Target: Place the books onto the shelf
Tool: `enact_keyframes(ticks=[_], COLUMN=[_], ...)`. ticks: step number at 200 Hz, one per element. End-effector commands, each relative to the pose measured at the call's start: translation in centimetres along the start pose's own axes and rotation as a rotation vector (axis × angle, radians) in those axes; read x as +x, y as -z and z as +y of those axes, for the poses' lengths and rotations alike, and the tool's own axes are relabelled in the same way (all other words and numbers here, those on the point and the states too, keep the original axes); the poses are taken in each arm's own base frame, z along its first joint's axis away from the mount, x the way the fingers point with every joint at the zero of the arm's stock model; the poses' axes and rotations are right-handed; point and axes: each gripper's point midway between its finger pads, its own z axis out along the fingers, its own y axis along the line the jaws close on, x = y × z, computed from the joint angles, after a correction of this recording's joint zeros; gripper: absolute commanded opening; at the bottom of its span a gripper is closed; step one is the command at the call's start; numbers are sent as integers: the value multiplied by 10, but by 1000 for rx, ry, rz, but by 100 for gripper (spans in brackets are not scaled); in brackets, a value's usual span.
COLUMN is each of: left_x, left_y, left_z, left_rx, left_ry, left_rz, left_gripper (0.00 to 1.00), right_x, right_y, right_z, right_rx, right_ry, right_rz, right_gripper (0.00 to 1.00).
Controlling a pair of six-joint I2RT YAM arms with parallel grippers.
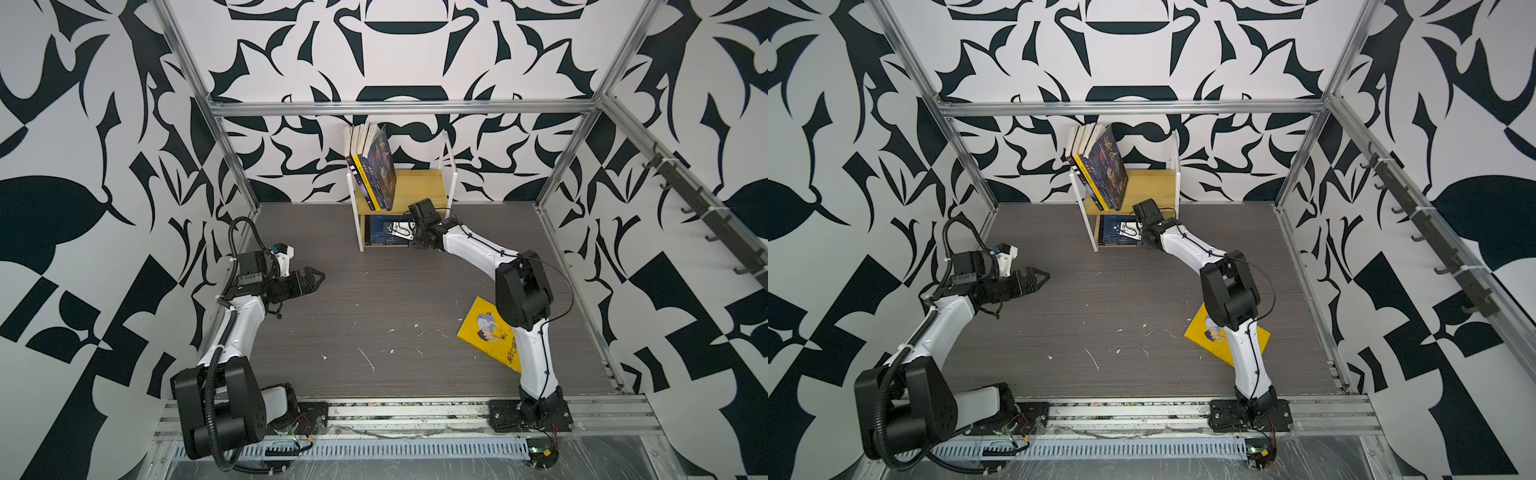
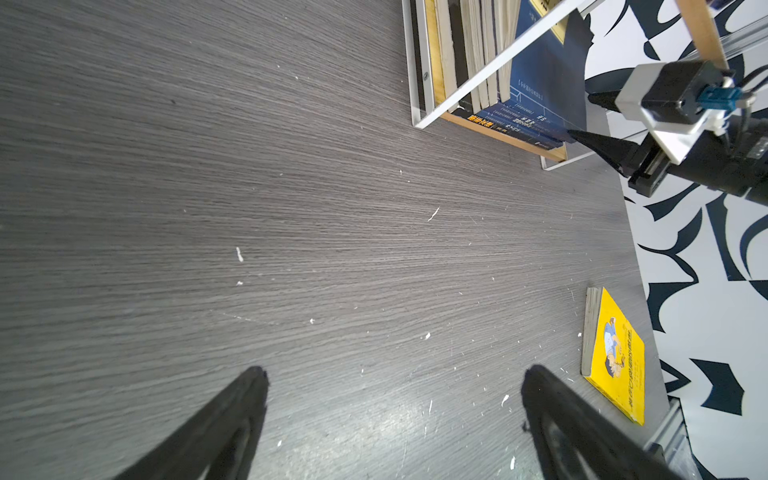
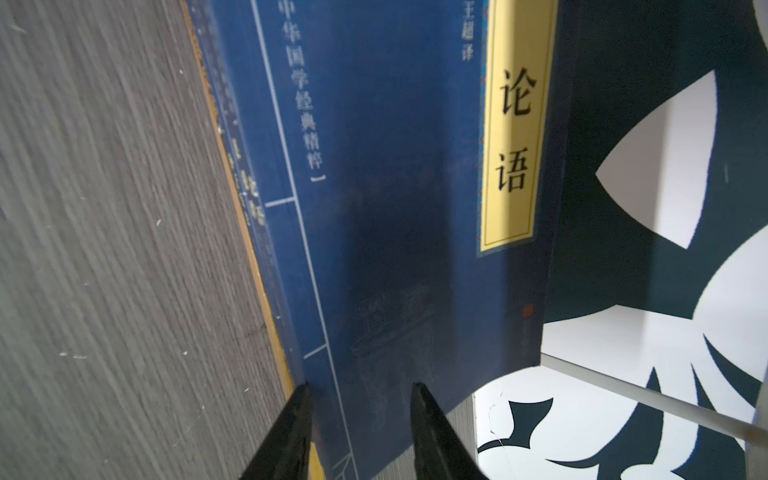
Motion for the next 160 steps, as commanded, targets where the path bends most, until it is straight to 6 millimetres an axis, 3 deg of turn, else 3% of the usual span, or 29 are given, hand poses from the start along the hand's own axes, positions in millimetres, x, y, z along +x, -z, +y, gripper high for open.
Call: enact_keyframes(ticks=[1, 30, 51, 94, 104, 160], left_x=[2, 2, 0, -1, -1, 4], left_y=[3, 4, 3, -3, -4, -13], left_z=[-2, -2, -3, -4, -6, -6], left_rx=[6, 10, 19, 33, 38, 48], left_ry=[-10, -11, -1, 26, 27, 49], left_rz=[-4, -5, -2, 10, 11, 51], left_gripper=[99, 99, 99, 99, 99, 99], right_x=[-14, -17, -11, 11, 22, 127], right_y=[30, 73, 102, 149, 157, 170], right_z=[-23, -25, -14, 16, 29, 90], right_rx=[45, 13, -30, -21, -40, 9], right_ry=[-75, -239, -411, -769, -851, -1341], right_rz=[-67, -112, -121, -208, -187, 195], right_gripper=[42, 46, 47, 64, 69, 70])
